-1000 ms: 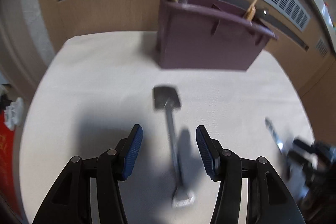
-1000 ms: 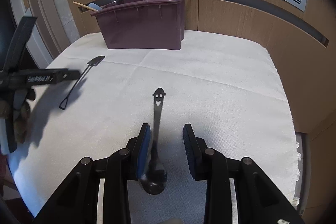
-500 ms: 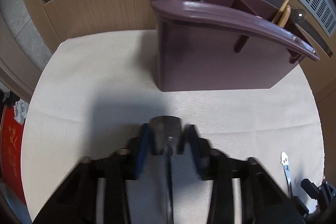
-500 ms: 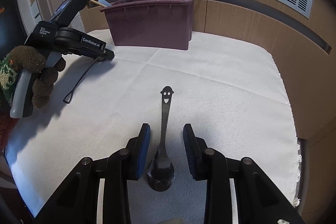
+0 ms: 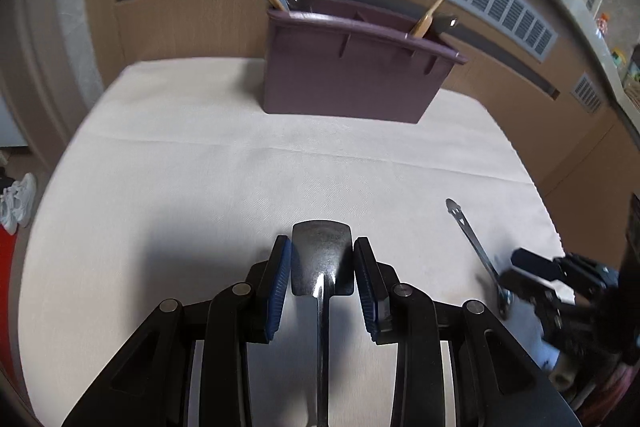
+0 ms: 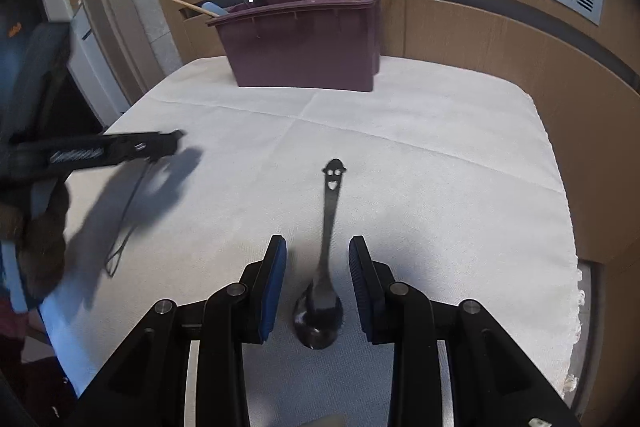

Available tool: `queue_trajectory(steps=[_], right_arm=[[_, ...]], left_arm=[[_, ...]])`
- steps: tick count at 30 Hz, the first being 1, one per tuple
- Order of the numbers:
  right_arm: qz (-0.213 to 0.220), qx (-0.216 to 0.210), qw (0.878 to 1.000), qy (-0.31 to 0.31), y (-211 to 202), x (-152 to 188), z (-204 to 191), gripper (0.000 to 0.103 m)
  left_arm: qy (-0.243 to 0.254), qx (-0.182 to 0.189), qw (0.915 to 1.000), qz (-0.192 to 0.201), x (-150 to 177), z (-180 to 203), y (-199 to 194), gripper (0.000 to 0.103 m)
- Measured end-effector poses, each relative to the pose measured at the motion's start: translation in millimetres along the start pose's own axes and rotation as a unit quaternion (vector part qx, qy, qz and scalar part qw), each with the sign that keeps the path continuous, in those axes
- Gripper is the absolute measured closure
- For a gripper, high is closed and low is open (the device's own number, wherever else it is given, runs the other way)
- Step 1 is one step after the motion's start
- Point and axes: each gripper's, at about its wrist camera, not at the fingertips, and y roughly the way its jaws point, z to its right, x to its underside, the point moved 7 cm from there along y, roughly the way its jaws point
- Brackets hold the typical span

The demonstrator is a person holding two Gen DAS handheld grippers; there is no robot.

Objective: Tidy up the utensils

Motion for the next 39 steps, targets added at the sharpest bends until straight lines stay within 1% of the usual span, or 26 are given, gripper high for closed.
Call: queue_trajectory(steps=[2, 5, 6, 8, 12, 14, 17, 19, 20, 21, 22, 23, 25, 28, 33, 39], right_arm=[[-0.018, 0.012, 1.0, 0.0, 9, 1, -1, 0.074], [-0.035, 0.031, 0.999, 0.0, 22, -2, -6, 0.074], [-0.035, 0.037, 0.999, -0.002, 25, -4, -7, 0.075], [-0.032, 0.054, 0.998, -0.011, 32, -13, -11, 0.076], [-0.047, 0.054, 0.997, -0.011, 48, -27, -14, 0.076], [-0.048, 0.055, 0.997, -0.01, 53, -31, -15, 0.075], [-0.044, 0.062, 0.997, -0.033, 53, -29, -20, 0.073], [-0.039, 0.055, 0.997, -0.035, 50, -25, -20, 0.074], [-0.039, 0.048, 0.998, -0.032, 48, -22, -18, 0.075], [-0.041, 0.045, 0.998, -0.031, 46, -21, -17, 0.082], [-0.042, 0.046, 0.997, -0.034, 44, -19, -16, 0.096], [-0.044, 0.045, 0.997, -0.037, 42, -17, -16, 0.095], [-0.036, 0.036, 0.998, -0.032, 32, -13, -15, 0.095], [-0.015, 0.034, 0.999, -0.03, 16, -13, -14, 0.095], [0.027, 0.025, 0.999, -0.027, -10, -24, -18, 0.095], [0.052, 0.01, 0.998, -0.022, -21, -33, -25, 0.095]], left_arm=[[-0.002, -0.011, 0.9998, 0.015, 7, -2, -6, 0.07], [-0.005, -0.007, 0.9999, 0.008, 14, -2, -4, 0.07], [-0.007, -0.007, 0.9999, 0.006, 12, -7, 1, 0.07], [-0.008, -0.008, 0.9999, 0.001, 21, -14, -5, 0.07], [-0.016, -0.009, 0.9998, 0.004, 21, -19, -8, 0.07], [-0.02, -0.008, 0.9998, 0.007, 21, -20, -10, 0.07], [-0.024, -0.001, 0.9997, 0.003, 21, -20, -9, 0.07], [-0.022, 0.002, 0.9997, 0.002, 21, -19, -9, 0.07], [-0.021, 0.003, 0.9998, 0.003, 21, -18, -9, 0.07], [-0.02, 0.004, 0.9998, 0.002, 21, -16, -10, 0.07], [-0.019, 0.005, 0.9998, 0.002, 21, -16, -10, 0.07], [-0.018, 0.005, 0.9998, 0.003, 21, -15, -10, 0.07], [-0.015, 0.005, 0.9999, 0.003, 21, -12, -12, 0.07], [-0.01, 0.003, 0.9999, 0.005, 21, -9, -14, 0.07], [0.0, 0.007, 0.9999, 0.01, 20, -1, -19, 0.07], [0.009, 0.012, 0.9997, 0.019, 18, 7, -26, 0.07]])
